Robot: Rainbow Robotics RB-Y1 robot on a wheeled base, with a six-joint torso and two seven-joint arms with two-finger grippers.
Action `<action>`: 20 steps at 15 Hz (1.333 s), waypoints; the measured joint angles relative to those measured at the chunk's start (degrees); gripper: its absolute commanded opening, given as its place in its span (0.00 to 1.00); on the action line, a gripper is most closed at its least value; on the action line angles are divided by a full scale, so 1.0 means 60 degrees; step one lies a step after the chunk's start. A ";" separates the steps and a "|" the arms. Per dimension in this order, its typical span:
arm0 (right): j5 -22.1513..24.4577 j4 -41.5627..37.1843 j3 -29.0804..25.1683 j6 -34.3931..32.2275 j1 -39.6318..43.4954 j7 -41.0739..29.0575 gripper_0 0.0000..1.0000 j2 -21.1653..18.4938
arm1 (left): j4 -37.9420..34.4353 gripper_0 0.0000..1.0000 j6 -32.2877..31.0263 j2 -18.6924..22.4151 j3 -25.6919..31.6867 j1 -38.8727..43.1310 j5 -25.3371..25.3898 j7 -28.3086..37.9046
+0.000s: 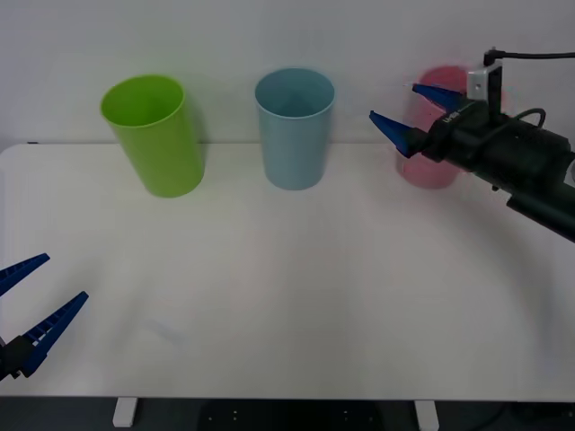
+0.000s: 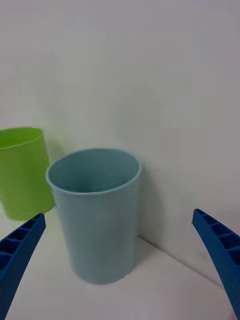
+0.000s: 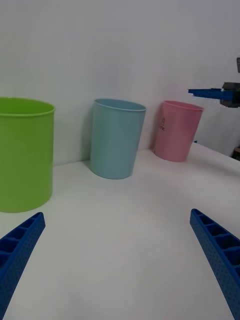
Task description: Grasp the object on the table and drop it into the matching bin: aluminum can to the light blue bin, PET bottle to the pink bin.
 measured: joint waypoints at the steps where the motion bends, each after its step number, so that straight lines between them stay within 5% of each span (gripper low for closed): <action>1: -0.0013 -0.0007 -0.0281 -0.0285 0.0265 0.0363 1.00 -0.0016 | 0.0000 1.00 0.0000 0.0000 0.0000 0.0000 0.0000 -0.0001; 9: -0.0054 -0.0007 -0.2090 -0.1846 0.2360 0.2680 1.00 -0.0094 | 0.0000 1.00 0.0000 0.0000 0.0000 0.0000 0.0000 0.0000; 14: -0.0054 -0.0067 -0.3260 -0.3418 0.3516 0.2870 1.00 -0.0077 | 0.0000 1.00 0.0000 0.0000 0.0000 0.0000 0.0000 0.0000; 20: -0.0101 -0.1951 -0.4519 -0.3596 0.5644 0.2565 1.00 0.0228 | 0.0000 1.00 0.0000 0.0000 0.0000 0.0000 0.0000 0.0000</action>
